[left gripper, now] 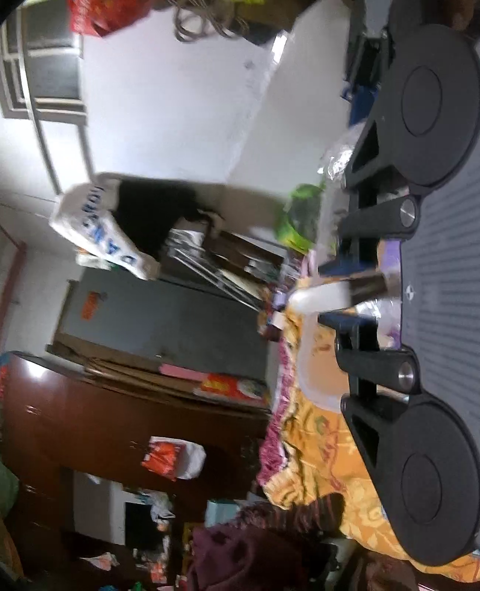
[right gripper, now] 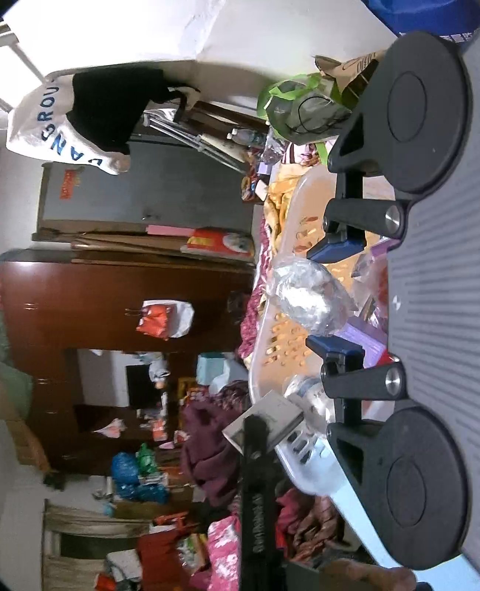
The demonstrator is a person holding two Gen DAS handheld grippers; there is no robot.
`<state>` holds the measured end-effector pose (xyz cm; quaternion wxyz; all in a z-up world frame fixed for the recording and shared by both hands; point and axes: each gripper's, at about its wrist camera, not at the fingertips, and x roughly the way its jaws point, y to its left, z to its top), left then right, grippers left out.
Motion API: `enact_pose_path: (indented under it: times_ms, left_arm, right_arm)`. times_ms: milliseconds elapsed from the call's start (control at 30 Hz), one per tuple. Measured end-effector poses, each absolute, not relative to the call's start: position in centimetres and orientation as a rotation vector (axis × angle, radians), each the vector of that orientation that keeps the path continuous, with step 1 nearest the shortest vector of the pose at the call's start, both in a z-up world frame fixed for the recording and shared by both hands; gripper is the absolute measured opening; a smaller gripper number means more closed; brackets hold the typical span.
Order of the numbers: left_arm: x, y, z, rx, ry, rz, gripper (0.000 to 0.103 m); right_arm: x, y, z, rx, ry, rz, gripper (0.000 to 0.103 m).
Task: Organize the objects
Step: 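Carry both items over the white basket and release them, then grasp the pink 'THANK YOU' card packet with the left gripper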
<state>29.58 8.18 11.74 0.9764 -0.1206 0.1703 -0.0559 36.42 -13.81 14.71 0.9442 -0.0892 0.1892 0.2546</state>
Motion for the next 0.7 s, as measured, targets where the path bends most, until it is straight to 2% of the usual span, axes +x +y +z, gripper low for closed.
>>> enact_pose_path:
  times_ms: [67, 133, 233, 367, 400, 567, 700]
  left_arm:
    - [29.5, 8.2, 11.2, -0.207, 0.376, -0.115, 0.07]
    - [28.3, 8.0, 11.3, -0.15, 0.356, -0.074, 0.072]
    - [24.7, 8.1, 12.2, -0.114, 0.272, -0.024, 0.072]
    - [19.2, 6.9, 11.8, -0.064, 0.218, -0.068, 0.088]
    - [18.2, 6.0, 10.9, -0.022, 0.227, -0.067, 0.088]
    - [19.5, 0.6, 4.8, 0.194, 0.43, -0.041, 0.089]
    - [23.8, -0.9, 2.0, 0.184, 0.545, 0.014, 0.089]
  right_arm:
    - [36.2, -13.6, 14.8, -0.195, 0.391, 0.506, 0.088]
    - [34.6, -14.4, 15.3, -0.192, 0.331, 0.489, 0.102]
    - [32.5, -16.6, 16.4, -0.133, 0.322, 0.52, 0.103]
    - [30.1, -20.3, 15.5, -0.057, 0.32, 0.564, 0.103]
    - [29.5, -21.2, 14.7, -0.035, 0.336, 0.557, 0.103]
    - [29.0, -24.1, 11.0, 0.014, 0.379, 0.542, 0.103]
    - [30.5, -25.8, 9.4, 0.097, 0.43, 0.531, 0.103]
